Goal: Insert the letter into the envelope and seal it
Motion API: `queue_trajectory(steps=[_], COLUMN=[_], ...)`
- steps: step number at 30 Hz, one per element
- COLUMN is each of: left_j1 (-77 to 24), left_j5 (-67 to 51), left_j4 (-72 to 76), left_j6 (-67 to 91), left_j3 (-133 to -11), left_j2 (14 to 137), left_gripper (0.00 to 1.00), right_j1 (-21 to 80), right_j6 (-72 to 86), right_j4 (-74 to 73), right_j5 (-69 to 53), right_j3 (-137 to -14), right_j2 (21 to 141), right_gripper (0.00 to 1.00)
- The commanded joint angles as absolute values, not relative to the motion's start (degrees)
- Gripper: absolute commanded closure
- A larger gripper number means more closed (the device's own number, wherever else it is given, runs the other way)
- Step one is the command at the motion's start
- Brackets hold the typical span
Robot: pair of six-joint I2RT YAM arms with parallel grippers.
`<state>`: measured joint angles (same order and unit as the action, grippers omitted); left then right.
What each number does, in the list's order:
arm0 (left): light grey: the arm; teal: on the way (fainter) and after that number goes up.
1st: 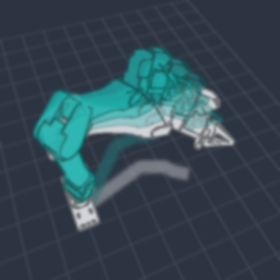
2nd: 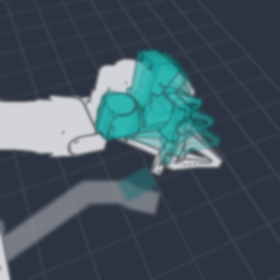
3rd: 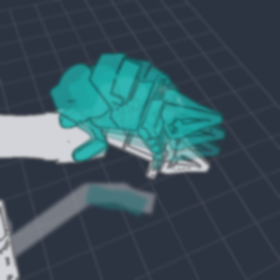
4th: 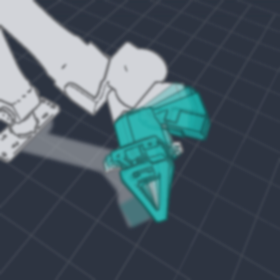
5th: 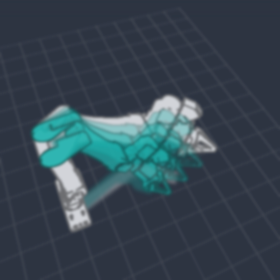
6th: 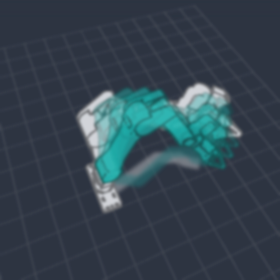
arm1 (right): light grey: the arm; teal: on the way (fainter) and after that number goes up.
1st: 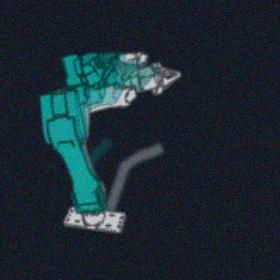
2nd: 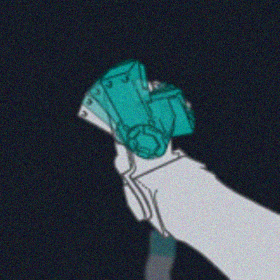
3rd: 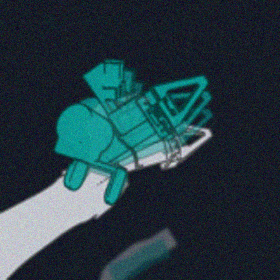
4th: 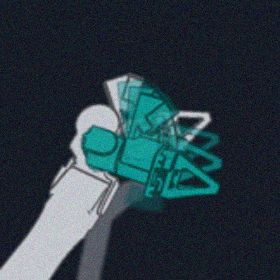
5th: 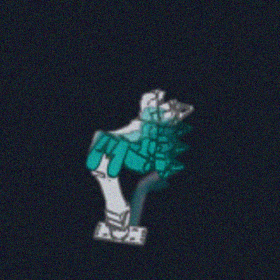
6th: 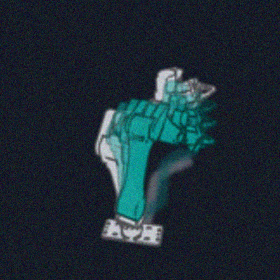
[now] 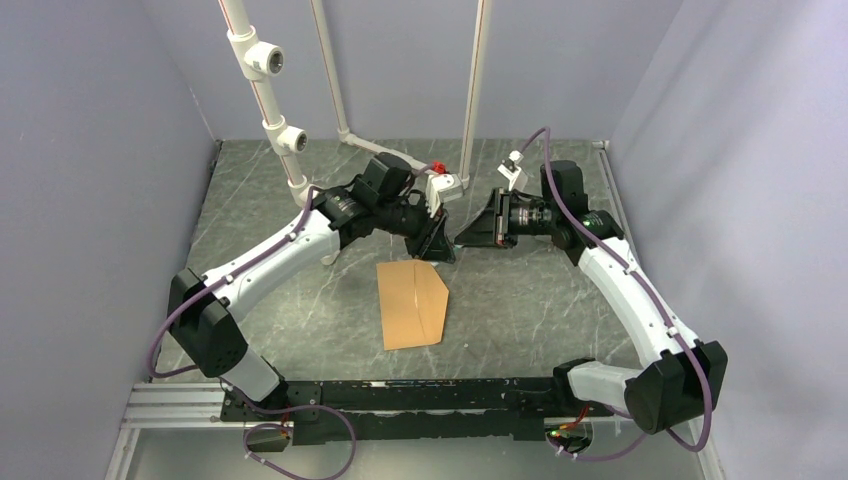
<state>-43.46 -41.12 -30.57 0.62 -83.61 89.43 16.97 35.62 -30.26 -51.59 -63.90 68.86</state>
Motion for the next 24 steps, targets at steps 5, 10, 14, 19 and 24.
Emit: queue_trajectory(steps=[5,10,14,19,24], left_j1=[-43.57,-43.66,-43.66,-43.58,-43.04], left_j5=[-42.87,-44.85,-44.75,-46.74,-57.30], left_j4=[-37.37,-38.20,-38.10,-40.01,-51.10], left_j6=[-7.09,-6.52,-6.78,-8.61,-13.92], left_j3=[-84.77,-82.01,-80.28,-80.69,-87.66], left_j2=[88.83,88.15,86.79,86.09,88.38], left_gripper=[0.97,0.98,0.97,0.97,0.97], right_j1=[12.66,8.64,7.95,7.76,9.88], right_j6=[35.07,35.13,36.72,27.76,14.93], right_j4=[-26.61,-26.77,-23.23,-27.22,-35.27], right_j5=[-55.48,-57.55,-59.42,-60.47,-59.46], right_j3=[-66.49,-69.64,-69.63,-72.63,-75.82], right_j2=[66.44,67.36,67.02,66.53,64.85], right_gripper=[1.00,1.00,1.00,1.00,1.00])
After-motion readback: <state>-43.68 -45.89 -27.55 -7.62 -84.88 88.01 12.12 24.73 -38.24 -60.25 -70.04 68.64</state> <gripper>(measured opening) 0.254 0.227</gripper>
